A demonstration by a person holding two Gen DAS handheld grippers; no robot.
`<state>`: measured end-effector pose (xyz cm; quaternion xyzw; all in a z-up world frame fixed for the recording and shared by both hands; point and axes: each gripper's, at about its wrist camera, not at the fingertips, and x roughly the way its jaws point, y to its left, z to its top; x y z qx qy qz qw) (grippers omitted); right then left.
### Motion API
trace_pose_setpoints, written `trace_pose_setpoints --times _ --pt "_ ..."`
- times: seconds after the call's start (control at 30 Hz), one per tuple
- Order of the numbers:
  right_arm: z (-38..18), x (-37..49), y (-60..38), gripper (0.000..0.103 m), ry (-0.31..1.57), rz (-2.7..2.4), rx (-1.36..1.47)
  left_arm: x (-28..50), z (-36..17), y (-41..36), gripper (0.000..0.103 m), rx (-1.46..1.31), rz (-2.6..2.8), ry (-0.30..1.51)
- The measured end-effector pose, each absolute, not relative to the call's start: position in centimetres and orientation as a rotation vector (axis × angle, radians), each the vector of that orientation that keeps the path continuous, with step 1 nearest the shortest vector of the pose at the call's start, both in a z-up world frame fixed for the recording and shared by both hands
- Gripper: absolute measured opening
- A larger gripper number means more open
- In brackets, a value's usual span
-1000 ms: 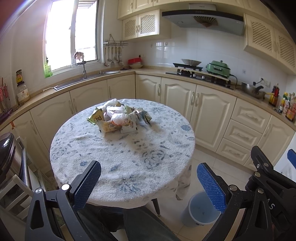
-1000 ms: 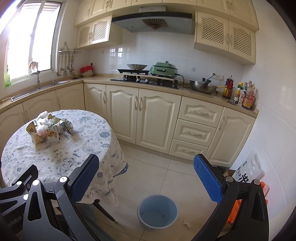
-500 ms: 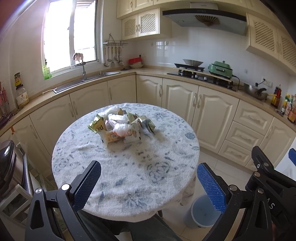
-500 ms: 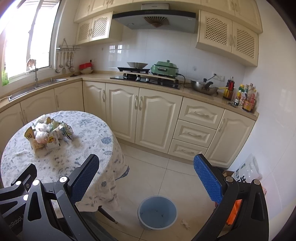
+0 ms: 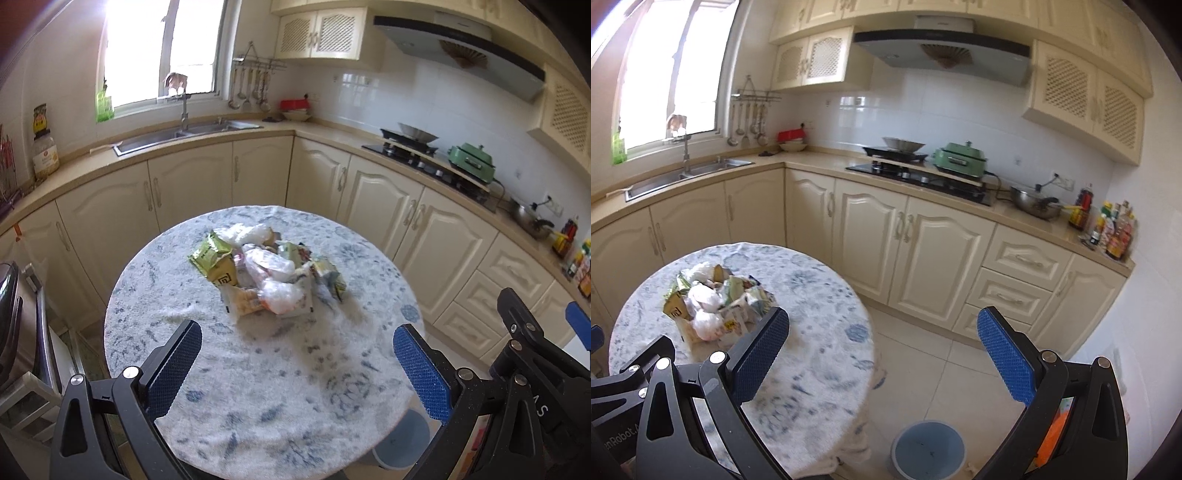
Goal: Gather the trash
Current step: 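Grasp a yellow wrapper with the left tool while the right tool grasps a green-white carton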
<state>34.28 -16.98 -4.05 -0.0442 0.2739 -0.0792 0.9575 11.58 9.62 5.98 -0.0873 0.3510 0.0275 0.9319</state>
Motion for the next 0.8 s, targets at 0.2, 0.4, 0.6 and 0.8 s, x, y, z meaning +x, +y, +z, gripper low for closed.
trace_pose_setpoints --times 0.2,0.4,0.6,0.8 --pt "-6.0 39.1 -12.9 0.103 0.628 -0.07 -0.12 16.6 4.6 14.1 0.102 -0.238 0.113 0.811" --pt "-8.9 43.7 -9.7 0.103 0.709 -0.029 -0.176 21.0 2.4 17.7 0.102 -0.311 0.202 0.898" --pt "-11.9 47.8 -9.0 0.103 0.791 0.043 -0.162 24.1 0.0 20.7 0.102 -0.372 0.274 0.95" --pt "-13.8 50.2 -8.3 0.103 0.755 0.172 -0.159 25.5 -1.2 22.0 0.102 -0.358 0.346 0.916"
